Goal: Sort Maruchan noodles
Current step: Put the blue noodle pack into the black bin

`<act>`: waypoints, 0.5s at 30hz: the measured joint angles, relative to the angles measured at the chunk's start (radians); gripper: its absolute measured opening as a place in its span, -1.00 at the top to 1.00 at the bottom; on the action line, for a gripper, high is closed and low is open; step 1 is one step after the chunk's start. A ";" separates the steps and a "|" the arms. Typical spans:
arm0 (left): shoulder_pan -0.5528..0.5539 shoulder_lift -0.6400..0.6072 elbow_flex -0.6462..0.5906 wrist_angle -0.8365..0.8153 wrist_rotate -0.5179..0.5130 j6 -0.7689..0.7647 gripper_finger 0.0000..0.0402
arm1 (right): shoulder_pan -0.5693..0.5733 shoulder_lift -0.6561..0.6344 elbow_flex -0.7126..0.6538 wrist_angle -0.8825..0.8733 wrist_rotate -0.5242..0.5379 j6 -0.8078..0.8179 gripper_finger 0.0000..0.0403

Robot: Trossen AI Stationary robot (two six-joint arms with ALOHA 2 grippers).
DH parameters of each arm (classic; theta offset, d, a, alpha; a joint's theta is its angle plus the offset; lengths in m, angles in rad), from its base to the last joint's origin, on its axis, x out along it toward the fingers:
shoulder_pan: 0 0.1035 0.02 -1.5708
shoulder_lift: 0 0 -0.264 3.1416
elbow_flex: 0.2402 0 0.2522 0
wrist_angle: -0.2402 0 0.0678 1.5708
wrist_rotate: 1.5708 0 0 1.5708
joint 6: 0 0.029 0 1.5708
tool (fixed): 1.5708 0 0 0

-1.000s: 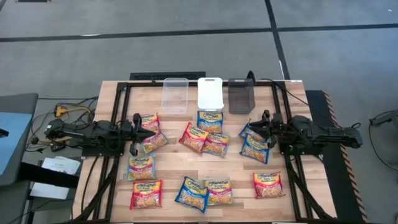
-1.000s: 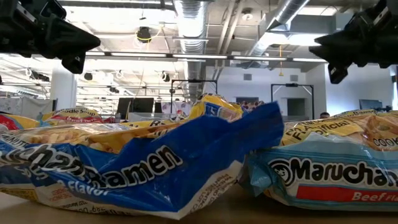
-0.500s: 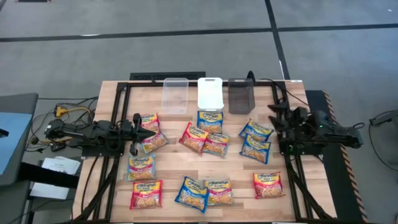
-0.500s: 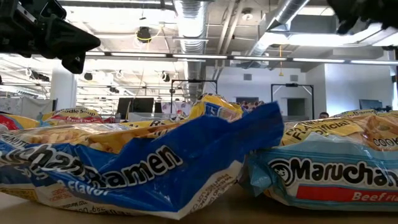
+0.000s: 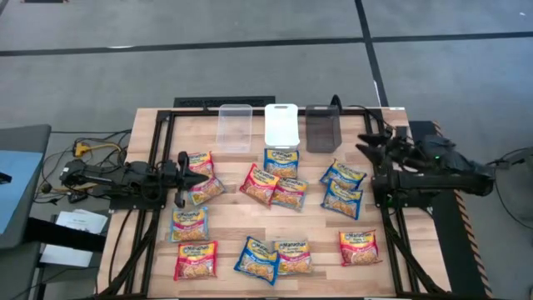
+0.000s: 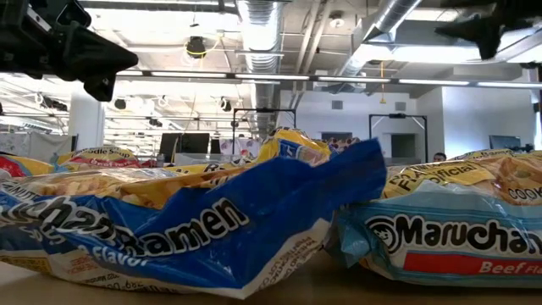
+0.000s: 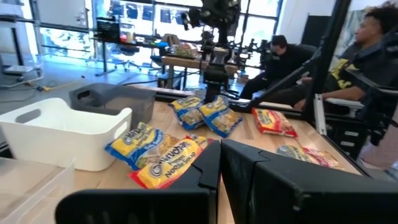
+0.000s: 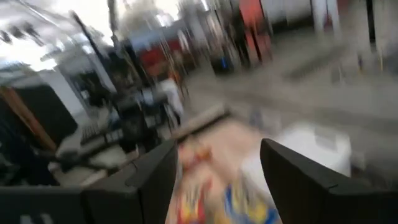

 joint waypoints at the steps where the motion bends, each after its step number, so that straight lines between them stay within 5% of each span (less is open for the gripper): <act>1: 0.000 0.000 0.000 0.000 -0.013 -0.006 1.00 | 0.000 0.018 0.006 -0.041 -0.002 0.041 -0.27; 15: 0.000 0.000 0.000 0.000 -0.070 -0.004 1.00 | 0.002 0.303 0.011 -0.143 -0.313 0.275 -0.27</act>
